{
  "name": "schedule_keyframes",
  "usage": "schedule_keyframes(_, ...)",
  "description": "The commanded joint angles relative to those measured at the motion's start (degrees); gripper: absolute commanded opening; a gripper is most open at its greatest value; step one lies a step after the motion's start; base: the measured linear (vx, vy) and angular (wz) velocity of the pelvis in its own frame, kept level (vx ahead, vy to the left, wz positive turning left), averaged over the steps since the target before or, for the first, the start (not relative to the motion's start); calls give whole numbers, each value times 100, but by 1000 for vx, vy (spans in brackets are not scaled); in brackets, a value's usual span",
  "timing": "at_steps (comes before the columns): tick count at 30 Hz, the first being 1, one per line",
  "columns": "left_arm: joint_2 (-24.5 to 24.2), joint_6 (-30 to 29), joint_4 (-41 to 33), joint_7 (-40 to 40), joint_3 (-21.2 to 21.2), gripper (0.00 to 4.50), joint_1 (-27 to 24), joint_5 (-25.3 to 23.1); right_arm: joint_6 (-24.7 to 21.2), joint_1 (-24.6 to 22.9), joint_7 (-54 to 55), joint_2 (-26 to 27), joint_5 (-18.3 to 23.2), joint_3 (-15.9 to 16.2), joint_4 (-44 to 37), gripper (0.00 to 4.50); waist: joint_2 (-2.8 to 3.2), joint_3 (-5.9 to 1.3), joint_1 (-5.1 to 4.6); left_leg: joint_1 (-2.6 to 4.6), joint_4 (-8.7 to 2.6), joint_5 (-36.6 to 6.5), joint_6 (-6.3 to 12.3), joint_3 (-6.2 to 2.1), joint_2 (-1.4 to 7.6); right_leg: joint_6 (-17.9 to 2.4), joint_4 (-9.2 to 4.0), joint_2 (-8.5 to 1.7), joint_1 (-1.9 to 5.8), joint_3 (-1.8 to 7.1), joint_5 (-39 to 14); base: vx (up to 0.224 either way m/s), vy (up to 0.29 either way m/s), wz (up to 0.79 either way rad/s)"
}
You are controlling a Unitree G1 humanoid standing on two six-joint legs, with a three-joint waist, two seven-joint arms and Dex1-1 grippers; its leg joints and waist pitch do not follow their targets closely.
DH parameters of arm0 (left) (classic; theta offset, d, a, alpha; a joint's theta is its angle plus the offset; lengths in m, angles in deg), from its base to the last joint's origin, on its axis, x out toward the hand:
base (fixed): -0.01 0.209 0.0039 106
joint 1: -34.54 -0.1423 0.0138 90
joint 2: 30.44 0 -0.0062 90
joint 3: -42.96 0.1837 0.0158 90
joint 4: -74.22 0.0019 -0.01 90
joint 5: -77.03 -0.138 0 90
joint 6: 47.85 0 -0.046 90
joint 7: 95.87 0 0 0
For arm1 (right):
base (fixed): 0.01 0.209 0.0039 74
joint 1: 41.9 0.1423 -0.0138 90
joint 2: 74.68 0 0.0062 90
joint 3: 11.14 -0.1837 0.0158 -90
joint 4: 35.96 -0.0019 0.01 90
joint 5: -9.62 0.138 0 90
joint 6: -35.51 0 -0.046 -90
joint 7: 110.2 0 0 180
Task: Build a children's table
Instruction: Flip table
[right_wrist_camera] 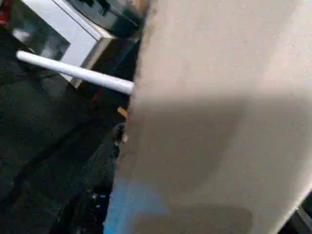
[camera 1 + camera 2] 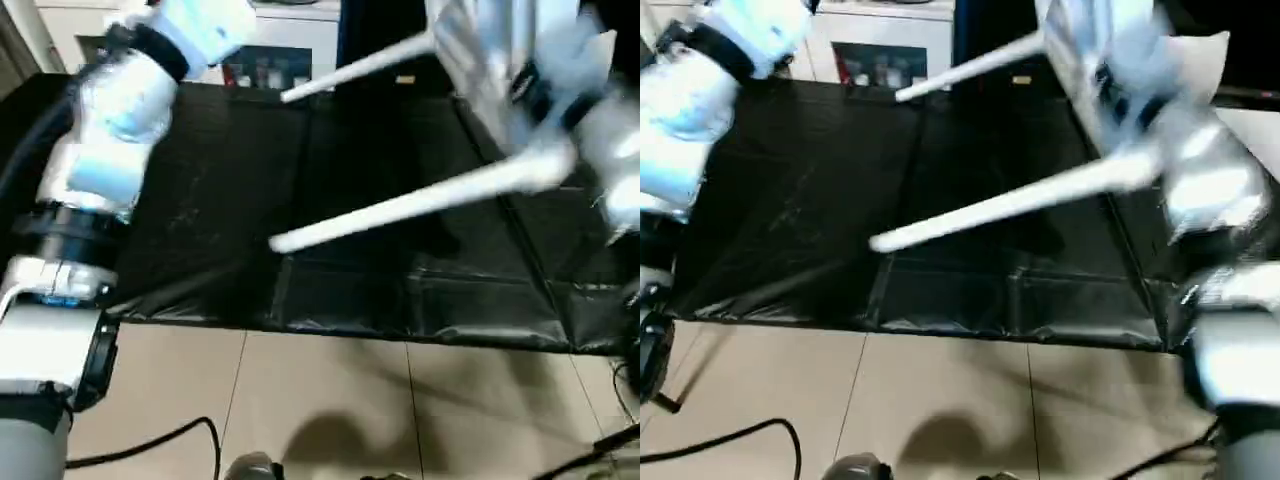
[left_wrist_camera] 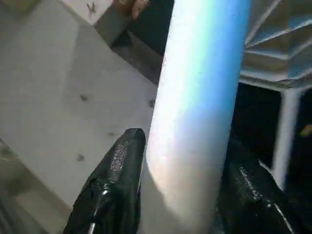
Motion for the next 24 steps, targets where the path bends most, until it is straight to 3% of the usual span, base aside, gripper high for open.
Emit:
schedule_keyframes(1,244,-768,6,-415,-286,183,-81,841,700,348,-1190,-99,-106,468,4,266,-197,-420,-63,31,-330,-439,424,-144,426,-571,-499,-643,418,432,-1766,0,0,0)
schedule_keyframes(3,277,-863,-27,-419,-359,178,-51,928,781,439,-1213,-96,-103,439,87,283,-177,-407,-49,22,-320,-495,428,-149,422,-503,-514,-622,396,422,-1907,0,0,0)
schedule_keyframes(5,467,-1360,-166,-223,-683,177,-11,1229,1339,673,-1139,-70,-206,417,375,307,-180,-405,-87,22,-328,-589,378,-168,440,-378,-534,-641,397,402,-2080,0,0,0)
schedule_keyframes(6,467,-1360,-166,-223,-683,177,-11,1229,1339,673,-1139,-70,-206,417,375,320,-182,-399,-102,21,-330,-608,361,-172,441,-378,-549,-631,389,393,-2118,0,0,0)
schedule_keyframes(7,549,-1618,-274,-142,-815,177,-32,1336,1667,748,-1098,-44,-203,405,506,320,-183,-407,-109,46,-332,-628,347,-173,456,-402,-552,-636,382,398,-2090,0,0,0)
schedule_keyframes(11,603,-2090,-495,-86,-946,177,-69,1393,2132,865,-885,51,-197,332,766,364,-179,-399,-162,14,-326,-651,394,-184,448,-543,-529,-630,402,402,-1908,0,0,0)
schedule_keyframes(12,600,-2157,-506,-87,-954,177,-67,1393,2242,894,-795,89,-138,240,795,370,-186,-396,-166,8,-325,-640,400,-183,445,-540,-529,-631,403,407,-1893,0,0,0)
schedule_keyframes(14,588,-2260,-513,-99,-972,177,-101,1359,2808,1053,-377,247,239,-276,839,381,-175,-403,-175,4,-329,-597,402,-193,442,-532,-520,-631,418,406,-1800,0,0,0)
schedule_keyframes(15,588,-2261,-513,-99,-972,177,-101,1358,2815,1055,-373,249,244,-282,840,390,-177,-411,-183,3,-329,-582,411,-184,447,-532,-516,-639,414,416,-1749,0,0,0)
schedule_keyframes(17,595,-2313,-540,-103,-993,177,-211,1306,3376,1218,-316,523,1166,-1125,742,408,-174,-446,-174,-2,-318,-455,524,-181,464,-639,-460,-642,420,431,-1346,0,0,0)
schedule_keyframes(19,577,-2323,-581,-88,-1011,177,-294,1280,3458,1224,-738,703,1966,-1594,453,432,-148,-471,-171,-10,-310,-333,653,-196,493,-836,-389,-623,426,431,-892,0,0,0)
schedule_keyframes(20,561,-2303,-579,-88,-1002,176,-308,1260,3402,1196,-869,741,2143,-1671,341,443,-141,-476,-159,-10,-307,-258,718,-200,504,-880,-372,-622,422,430,-732,0,0,0)
schedule_keyframes(21,516,-2267,-594,-85,-987,176,-362,1203,3171,1057,-1334,869,2733,-1889,-92,443,-142,-487,-150,-19,-284,-77,865,-196,497,-974,-333,-597,418,420,-409,0,0,0)
schedule_keyframes(24,494,-2333,-650,-52,-1035,173,-468,1202,2786,683,-1684,1005,3251,-1928,-809,450,-98,-471,-136,-22,-282,153,1103,-229,540,-1083,-312,-619,417,409,-154,0,0,0)
